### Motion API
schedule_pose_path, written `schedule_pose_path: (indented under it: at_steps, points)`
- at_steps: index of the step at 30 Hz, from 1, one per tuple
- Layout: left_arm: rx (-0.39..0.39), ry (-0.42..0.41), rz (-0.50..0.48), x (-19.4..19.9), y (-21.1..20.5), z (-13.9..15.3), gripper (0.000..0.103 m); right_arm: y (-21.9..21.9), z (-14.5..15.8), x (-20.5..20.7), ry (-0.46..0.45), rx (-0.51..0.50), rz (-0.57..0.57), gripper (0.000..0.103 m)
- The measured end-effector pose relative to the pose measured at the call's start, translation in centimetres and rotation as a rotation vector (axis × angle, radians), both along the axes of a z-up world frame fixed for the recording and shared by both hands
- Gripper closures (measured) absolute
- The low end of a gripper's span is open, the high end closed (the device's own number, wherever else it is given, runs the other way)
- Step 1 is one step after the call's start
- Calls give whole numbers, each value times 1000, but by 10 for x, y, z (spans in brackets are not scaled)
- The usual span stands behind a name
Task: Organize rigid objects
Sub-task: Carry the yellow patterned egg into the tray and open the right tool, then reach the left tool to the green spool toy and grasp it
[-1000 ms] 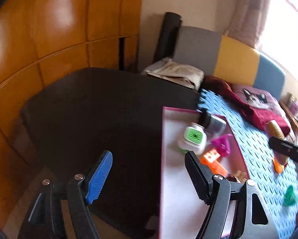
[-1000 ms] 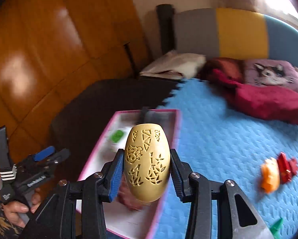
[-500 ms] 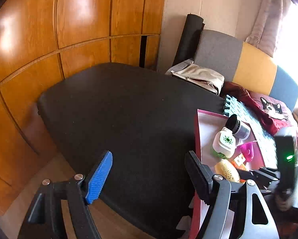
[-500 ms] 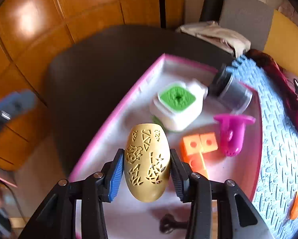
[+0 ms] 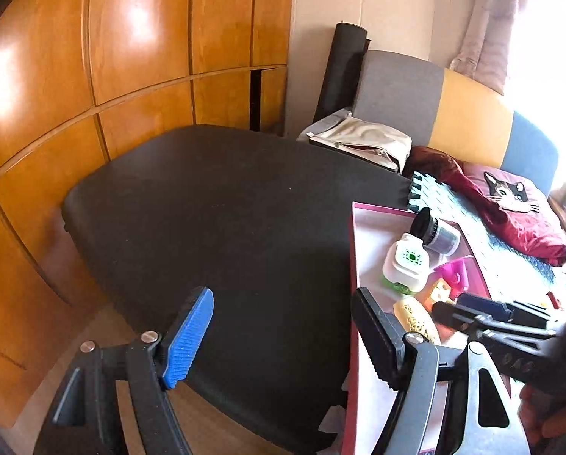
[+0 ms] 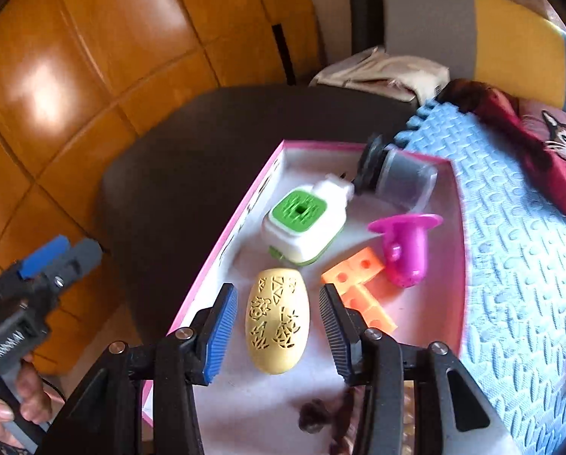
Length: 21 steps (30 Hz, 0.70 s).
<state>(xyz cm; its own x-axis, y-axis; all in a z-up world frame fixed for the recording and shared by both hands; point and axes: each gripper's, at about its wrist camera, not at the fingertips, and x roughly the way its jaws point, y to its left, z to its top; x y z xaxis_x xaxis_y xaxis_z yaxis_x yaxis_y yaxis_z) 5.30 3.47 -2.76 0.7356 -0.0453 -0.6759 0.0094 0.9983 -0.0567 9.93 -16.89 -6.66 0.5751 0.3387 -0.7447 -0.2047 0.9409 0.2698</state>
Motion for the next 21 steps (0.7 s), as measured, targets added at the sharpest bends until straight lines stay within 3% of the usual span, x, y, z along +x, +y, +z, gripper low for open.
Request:
schedule_pose_path:
  at_steps: [12,21]
  points:
    - [25,-31,-86,-11,-31,14,25,-55,33,-44,-116,-31,-141,57]
    - [44,-43,-178,-19,-63,22,23,-116,40,-80,-152,-67,-265,57]
